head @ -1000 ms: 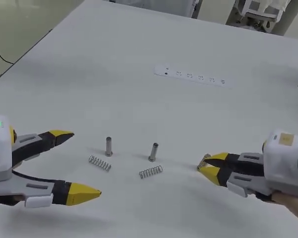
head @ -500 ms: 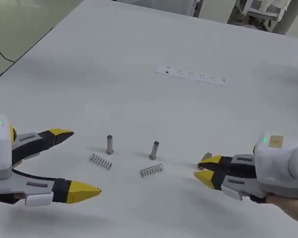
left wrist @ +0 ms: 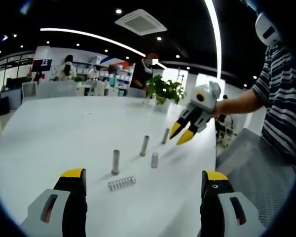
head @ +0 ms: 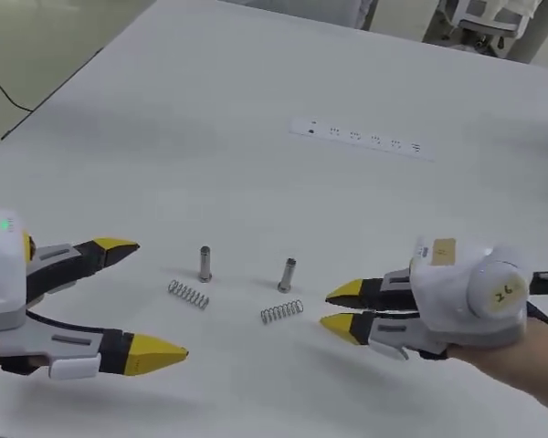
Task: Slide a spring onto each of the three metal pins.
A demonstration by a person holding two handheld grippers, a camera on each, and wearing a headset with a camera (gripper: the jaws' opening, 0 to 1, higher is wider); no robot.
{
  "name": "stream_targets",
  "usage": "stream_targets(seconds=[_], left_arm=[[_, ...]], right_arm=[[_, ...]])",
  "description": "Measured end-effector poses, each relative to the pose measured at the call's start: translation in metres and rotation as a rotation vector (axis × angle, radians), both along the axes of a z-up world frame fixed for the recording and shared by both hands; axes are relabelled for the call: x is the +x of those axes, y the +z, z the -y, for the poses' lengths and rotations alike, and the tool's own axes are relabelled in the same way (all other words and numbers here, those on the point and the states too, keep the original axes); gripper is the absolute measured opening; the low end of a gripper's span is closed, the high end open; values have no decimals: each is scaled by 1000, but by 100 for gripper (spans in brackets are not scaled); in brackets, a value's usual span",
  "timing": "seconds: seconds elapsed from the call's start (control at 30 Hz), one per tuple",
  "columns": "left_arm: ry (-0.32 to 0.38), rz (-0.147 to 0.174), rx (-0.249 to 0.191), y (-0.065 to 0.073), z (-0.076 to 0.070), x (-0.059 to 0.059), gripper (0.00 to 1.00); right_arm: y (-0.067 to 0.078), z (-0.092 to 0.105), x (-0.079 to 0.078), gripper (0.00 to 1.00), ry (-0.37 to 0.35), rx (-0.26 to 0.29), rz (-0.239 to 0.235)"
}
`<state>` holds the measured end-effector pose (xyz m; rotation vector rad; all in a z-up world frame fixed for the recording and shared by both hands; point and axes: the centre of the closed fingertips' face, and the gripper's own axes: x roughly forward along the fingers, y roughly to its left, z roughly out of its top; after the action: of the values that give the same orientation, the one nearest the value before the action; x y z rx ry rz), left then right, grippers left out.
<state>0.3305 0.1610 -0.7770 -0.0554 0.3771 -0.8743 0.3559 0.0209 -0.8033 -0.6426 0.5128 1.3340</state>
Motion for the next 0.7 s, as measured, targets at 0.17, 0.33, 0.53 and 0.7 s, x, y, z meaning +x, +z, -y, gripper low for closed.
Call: stream_targets(seconds=[0.17, 0.33, 0.53, 0.7], left_arm=[[-2, 1, 0, 0, 1, -1, 94], [-2, -2, 1, 0, 0, -1, 94], [-6, -5, 2, -1, 2, -2, 93], [-11, -5, 7, -2, 4, -4, 93]], right_arm=[[-4, -11, -2, 10, 63, -26, 26], [-14, -14, 2, 11, 110, -92, 54], [-21, -25, 8, 12, 141, -114, 62], [-26, -29, 13, 12, 148, -133, 56]])
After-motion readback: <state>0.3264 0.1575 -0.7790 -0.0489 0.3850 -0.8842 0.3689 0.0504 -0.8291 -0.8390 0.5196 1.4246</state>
